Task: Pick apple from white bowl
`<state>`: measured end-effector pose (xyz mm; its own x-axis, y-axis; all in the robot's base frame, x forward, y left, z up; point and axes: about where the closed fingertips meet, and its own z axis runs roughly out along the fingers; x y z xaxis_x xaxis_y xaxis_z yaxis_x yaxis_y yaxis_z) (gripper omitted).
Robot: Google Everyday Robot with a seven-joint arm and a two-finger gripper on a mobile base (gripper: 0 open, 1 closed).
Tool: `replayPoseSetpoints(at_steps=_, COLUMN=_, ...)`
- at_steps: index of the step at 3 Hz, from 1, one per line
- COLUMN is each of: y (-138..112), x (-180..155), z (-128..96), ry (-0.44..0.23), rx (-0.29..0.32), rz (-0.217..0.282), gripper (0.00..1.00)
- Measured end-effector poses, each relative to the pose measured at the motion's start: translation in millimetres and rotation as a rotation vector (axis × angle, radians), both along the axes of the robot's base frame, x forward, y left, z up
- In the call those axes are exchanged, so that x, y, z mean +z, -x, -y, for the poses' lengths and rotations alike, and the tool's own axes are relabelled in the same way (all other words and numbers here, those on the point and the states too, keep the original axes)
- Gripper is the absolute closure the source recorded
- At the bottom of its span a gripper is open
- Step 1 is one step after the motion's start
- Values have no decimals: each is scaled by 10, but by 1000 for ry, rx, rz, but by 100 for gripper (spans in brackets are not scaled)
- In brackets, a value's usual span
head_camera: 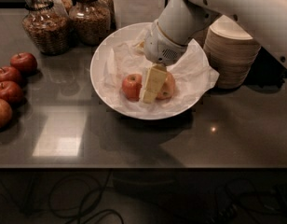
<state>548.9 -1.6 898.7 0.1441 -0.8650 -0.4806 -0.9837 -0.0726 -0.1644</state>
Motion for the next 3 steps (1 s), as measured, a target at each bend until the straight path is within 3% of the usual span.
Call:
replayPoseSetpoints(at_steps=2, y=-108, x=-125, z=61, ry=20, rx=-25, rz=-8, gripper=0)
replayPoseSetpoints(at_steps=3, y=-304, x=-232, z=40, ry=45, rx=-26, rz=-13, gripper=20)
